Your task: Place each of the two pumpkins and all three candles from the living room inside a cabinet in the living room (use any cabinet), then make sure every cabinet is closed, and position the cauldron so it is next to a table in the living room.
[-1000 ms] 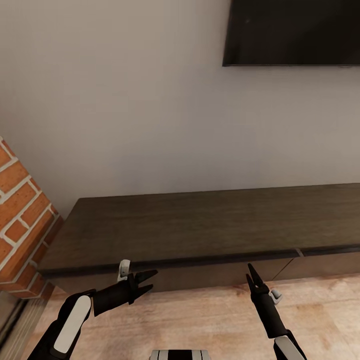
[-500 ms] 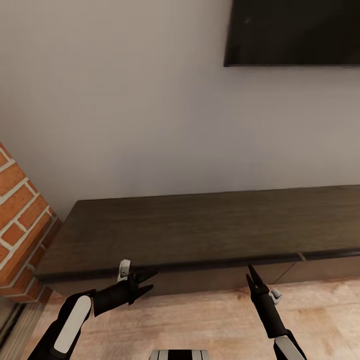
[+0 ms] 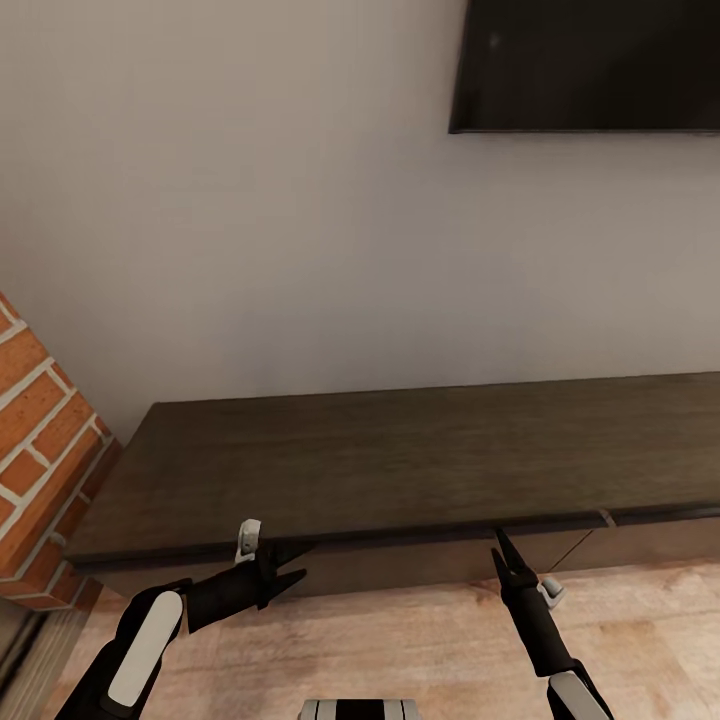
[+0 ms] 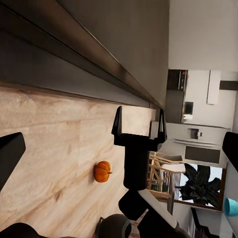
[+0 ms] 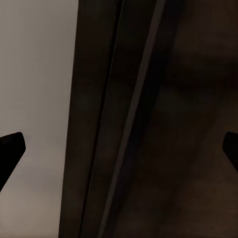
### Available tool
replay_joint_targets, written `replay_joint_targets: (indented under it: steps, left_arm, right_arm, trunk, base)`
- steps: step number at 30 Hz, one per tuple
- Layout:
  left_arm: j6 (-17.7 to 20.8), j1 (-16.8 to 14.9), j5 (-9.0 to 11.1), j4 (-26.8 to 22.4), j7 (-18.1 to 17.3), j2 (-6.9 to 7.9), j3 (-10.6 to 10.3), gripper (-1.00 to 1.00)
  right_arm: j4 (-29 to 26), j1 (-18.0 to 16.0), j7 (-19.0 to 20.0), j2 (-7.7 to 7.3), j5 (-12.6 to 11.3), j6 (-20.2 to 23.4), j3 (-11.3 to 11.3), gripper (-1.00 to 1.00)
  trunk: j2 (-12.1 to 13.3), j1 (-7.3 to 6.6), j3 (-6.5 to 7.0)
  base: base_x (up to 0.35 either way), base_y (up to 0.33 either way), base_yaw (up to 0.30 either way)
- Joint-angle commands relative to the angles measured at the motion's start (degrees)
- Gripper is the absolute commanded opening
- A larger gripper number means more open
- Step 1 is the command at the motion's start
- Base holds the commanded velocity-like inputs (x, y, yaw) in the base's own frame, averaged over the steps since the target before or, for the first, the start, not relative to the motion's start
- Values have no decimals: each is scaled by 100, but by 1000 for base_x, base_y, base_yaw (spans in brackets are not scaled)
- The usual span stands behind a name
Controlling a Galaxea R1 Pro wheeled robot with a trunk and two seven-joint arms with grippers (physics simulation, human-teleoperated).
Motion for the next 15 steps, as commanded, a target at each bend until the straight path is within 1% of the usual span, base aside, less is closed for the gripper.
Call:
replay_joint_targets:
  steps: [1,15]
  left_arm:
    - [26,-3,-17,1,-27,-1,8,100]
    - [26,-3,-17,1,-26,-8,6,100]
  right_arm:
    - [4,-3,20,-2,-44,17,9,100]
    - [10,-3,20,-2,-44,1,9,100]
  trunk:
    - [-2,-1,-4]
    - [-2,-1,-4]
  base:
    - [0,0,0]
    - [2,0,0]
